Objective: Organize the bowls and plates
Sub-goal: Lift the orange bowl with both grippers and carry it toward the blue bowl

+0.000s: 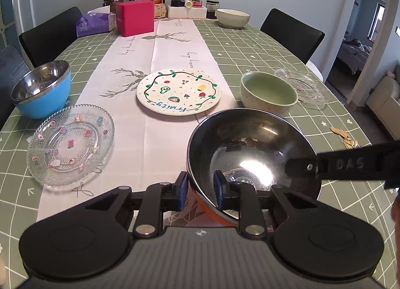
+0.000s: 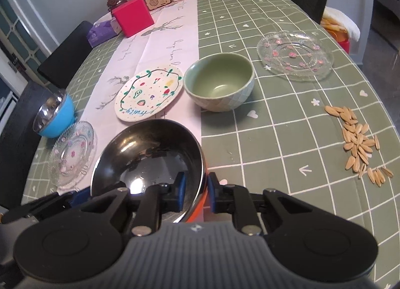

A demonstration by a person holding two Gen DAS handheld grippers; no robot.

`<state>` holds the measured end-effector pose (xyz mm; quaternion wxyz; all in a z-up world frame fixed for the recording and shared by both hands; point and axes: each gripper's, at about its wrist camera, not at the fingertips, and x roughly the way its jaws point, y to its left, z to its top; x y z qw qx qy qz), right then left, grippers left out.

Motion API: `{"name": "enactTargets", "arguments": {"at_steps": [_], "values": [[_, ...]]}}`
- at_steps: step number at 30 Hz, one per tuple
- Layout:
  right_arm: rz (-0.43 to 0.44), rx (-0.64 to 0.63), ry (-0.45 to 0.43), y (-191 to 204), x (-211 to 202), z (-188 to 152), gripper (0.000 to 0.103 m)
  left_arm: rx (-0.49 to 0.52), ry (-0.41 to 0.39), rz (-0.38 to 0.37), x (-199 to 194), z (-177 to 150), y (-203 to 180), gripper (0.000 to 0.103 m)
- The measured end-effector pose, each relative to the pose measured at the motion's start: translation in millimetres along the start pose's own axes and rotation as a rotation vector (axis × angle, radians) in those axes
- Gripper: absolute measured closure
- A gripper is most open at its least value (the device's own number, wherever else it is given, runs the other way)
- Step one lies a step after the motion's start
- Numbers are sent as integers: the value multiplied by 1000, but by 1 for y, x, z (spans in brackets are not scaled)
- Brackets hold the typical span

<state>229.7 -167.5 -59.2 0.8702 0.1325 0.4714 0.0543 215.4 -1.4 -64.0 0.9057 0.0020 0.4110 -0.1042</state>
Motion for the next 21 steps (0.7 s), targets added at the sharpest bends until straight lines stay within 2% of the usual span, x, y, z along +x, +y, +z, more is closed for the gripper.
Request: {"name": "enactTargets", "arguments": {"at_steps": [4,11,15,21], "values": [[-5,15,-16,0,7,-5,89,-47,3,-1,1,0,4,82],[-53,-72,-42,15,-7,-15,89,-25,17,43,-4,-6,-1,89],[-41,-34,-26,11,-21,-24,90,-79,-1,5,-27,-8,2,90],[6,-5,-18,17,-53,-41,91,-62,-39,-2,-72,-19,4,90]]}}
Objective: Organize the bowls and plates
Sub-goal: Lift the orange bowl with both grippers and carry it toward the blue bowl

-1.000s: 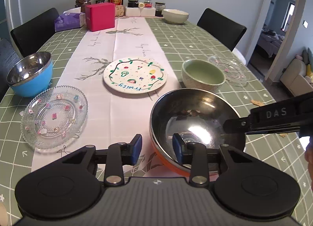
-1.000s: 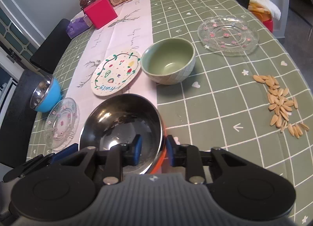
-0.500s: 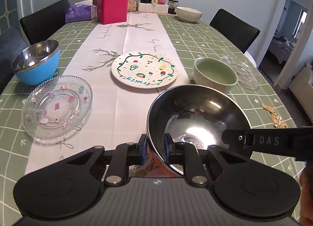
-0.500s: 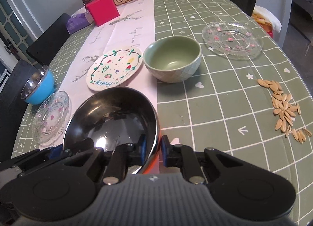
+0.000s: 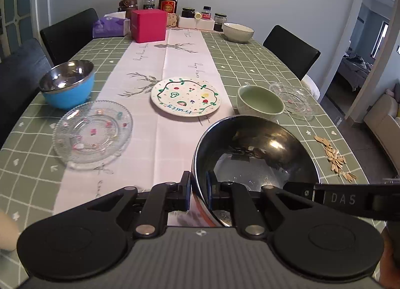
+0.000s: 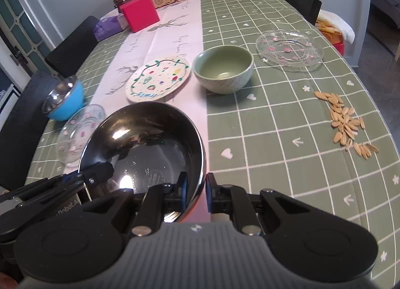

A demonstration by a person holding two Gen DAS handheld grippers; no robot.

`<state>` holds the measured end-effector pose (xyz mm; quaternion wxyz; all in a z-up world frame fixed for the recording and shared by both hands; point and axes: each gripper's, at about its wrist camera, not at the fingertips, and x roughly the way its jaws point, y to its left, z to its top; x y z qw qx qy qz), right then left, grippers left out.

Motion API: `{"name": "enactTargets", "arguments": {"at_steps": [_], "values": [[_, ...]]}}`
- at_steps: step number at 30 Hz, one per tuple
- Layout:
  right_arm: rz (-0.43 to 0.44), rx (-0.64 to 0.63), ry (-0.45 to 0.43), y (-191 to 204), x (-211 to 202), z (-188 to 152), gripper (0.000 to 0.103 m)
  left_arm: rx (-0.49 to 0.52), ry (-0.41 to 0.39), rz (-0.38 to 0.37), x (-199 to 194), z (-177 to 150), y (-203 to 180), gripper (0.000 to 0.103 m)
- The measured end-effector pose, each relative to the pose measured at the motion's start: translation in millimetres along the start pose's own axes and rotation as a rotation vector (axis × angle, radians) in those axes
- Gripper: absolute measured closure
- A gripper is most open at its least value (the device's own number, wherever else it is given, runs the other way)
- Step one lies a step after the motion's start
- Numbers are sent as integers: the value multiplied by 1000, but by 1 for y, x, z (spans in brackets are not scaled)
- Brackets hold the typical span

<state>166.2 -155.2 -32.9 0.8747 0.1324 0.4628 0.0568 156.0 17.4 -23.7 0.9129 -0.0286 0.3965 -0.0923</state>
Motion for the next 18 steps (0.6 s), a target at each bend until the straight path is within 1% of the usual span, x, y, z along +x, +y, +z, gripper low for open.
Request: {"name": "enactTargets", "arguments": {"at_steps": [3,5,6,11,13,15,18], "values": [[23,-17,-8,9,-17,-11,90,-25,36,-15,-16,-11,11,90],[38,-38,-6,14,-27,-21,89,-56,41,-37,-25,-22,20,90],[42,-49,-2,17,-30,-27,89,-54,47,-38,-29,-26,22,90],[82,-43,54,20,-45,-53,88,-50,43,-57,-57,-48,30,91],[101,-59,70,22,-52,-63,88,-48,42,-73,-67,-57,34,91],[115,-66,83,22,-56,-72,88,-56,65,-88,-71,-65,37,91],[120,-67,118,21,-57,-87,88,-43,102,-85,-71,-78,34,91]]}}
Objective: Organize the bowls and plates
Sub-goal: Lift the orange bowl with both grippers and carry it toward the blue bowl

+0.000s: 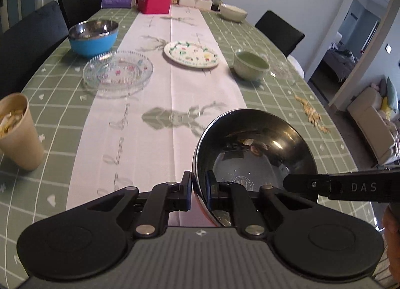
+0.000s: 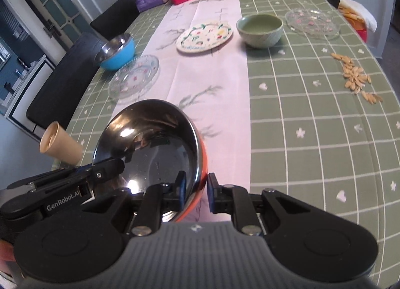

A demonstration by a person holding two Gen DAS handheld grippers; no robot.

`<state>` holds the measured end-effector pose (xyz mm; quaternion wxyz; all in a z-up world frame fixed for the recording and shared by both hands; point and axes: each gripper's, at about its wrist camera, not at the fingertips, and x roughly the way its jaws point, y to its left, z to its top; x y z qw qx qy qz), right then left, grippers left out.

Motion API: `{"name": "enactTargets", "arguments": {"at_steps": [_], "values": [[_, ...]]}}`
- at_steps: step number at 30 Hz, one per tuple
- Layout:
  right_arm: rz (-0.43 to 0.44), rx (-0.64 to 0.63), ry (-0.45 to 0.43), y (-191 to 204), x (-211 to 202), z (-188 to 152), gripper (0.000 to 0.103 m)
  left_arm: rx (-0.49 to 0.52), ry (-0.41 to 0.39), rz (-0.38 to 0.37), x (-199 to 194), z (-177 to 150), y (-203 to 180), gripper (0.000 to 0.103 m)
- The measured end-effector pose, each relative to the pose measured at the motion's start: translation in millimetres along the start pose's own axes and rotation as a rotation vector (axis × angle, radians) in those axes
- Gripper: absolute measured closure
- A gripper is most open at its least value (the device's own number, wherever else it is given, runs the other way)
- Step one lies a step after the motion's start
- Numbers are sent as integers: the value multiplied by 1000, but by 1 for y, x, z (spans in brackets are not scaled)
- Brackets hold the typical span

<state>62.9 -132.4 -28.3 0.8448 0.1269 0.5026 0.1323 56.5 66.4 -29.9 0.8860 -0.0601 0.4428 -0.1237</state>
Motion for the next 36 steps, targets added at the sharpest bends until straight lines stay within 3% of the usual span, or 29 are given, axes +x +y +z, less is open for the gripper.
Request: {"name": "enactTargets", "arguments": {"at_steps": [5,9,20,32,36], "values": [[-1,-31,28,-4,3,-17,88,38,38,6,0,-23,-4,90],[4,-33,58,-7,4,-27,87,12,79,-11,1,-34,-1,90],[66,56,117,-30,3,-43,85,42,86,-37,2,-40,-9,89],[84,31,114,-31,4,-39,81,74,90,-25,11,-38,-12,86],[107,55,119,-34,2,-39,74,70,94,-62,13,-37,-9,76]]}}
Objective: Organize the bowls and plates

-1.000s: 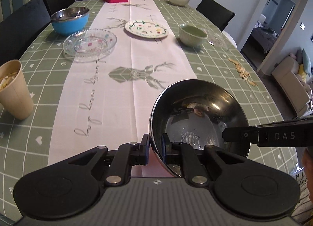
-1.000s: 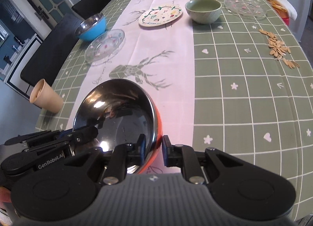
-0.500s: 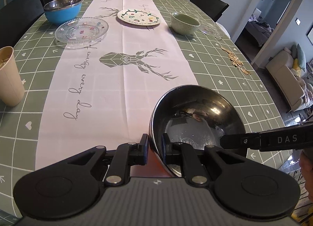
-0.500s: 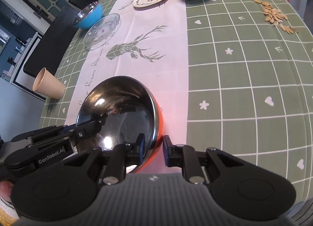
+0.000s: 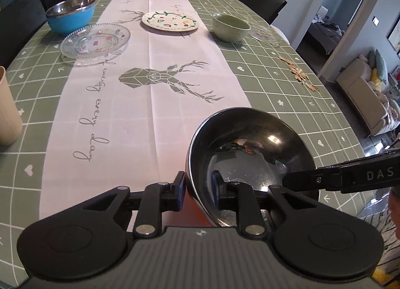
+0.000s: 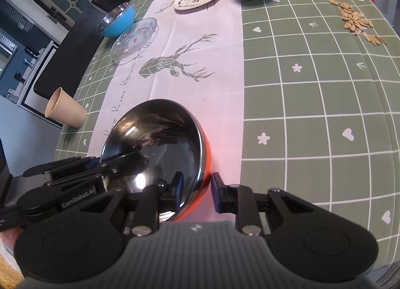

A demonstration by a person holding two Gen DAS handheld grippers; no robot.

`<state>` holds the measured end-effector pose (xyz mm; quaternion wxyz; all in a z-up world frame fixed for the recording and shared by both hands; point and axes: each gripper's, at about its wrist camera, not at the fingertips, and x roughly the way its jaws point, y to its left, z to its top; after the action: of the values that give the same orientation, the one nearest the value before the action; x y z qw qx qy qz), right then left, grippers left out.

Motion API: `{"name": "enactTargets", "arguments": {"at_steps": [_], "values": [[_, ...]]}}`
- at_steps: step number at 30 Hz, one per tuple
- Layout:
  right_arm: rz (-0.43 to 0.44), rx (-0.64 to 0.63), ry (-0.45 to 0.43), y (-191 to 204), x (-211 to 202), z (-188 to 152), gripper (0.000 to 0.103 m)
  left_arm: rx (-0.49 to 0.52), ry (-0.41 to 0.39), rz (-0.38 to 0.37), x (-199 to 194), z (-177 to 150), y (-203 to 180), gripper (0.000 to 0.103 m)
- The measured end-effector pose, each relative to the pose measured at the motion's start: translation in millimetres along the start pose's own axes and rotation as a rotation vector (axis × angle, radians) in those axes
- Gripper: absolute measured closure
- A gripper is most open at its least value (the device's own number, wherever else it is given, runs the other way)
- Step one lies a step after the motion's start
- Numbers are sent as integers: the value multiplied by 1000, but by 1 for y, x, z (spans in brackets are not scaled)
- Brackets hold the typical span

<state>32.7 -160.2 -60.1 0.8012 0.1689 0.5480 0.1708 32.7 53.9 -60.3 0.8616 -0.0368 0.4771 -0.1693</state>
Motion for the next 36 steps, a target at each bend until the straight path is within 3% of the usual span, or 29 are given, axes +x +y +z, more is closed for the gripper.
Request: {"name": "enactTargets", "arguments": {"at_steps": [3,4,5,6,7,10,13,17,24,31,36], "values": [[5,-11,-35,0,-9,0,50,1,-11,-8,-5,2,1,64],[4,-21,-51,1,-12,0,47,10,-25,-10,-8,2,1,55],[5,-24,-62,0,-14,1,36,21,-39,-12,-11,2,0,45],[12,-21,-70,-1,-16,2,24,31,-50,-11,-14,3,-2,41],[25,-15,-78,-3,-19,2,21,42,-61,-11,-18,3,-3,37],[31,0,-75,-5,-22,5,20,37,-86,9,-24,6,-4,32],[25,13,-86,-3,-25,9,18,-49,-109,55,-28,13,4,31],[69,26,-90,8,-32,16,17,-147,-99,60,-35,31,19,31],[148,-37,-153,51,-60,40,17,-130,-245,179,-68,65,23,31],[171,-112,-265,99,-94,79,14,-199,-368,280,-115,104,43,31],[158,-161,-265,126,-89,124,14,-199,-379,306,-132,140,60,31]]}}
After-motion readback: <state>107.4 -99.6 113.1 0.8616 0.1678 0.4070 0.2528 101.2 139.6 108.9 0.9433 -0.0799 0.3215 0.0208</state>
